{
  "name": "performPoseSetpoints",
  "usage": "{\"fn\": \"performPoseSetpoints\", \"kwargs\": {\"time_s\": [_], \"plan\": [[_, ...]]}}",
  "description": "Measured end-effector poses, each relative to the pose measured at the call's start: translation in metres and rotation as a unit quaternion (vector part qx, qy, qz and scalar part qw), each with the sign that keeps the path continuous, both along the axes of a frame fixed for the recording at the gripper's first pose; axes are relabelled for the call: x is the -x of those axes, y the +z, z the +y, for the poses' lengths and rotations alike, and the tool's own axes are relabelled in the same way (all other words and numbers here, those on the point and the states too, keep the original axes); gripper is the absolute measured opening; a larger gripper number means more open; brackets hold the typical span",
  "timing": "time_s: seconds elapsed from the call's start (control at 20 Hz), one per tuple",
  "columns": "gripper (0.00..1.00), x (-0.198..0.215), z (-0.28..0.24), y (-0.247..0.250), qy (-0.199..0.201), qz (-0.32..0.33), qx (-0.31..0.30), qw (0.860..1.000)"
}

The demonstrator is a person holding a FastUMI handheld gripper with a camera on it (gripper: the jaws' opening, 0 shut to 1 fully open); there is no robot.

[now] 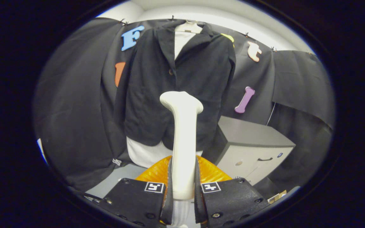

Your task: Iron the clothes twice with a garment steamer, once on the left side and once on the right side.

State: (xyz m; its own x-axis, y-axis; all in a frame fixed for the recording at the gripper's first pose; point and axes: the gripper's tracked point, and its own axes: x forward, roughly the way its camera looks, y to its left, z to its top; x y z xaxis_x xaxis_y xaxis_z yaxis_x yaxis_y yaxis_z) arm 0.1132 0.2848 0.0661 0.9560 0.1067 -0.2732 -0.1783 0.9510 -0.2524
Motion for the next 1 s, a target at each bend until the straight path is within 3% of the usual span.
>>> {"fn": "performPoseSetpoints", "kwargs": {"time_s": [0.45, 1.0], "plan": [[0.3, -0.014, 0.077, 0.118, 0.024, -0.095, -0.032, 0.995], [0.3, -0.054, 0.147, 0.208, 0.059, -0.179, -0.048, 0.981]]}}
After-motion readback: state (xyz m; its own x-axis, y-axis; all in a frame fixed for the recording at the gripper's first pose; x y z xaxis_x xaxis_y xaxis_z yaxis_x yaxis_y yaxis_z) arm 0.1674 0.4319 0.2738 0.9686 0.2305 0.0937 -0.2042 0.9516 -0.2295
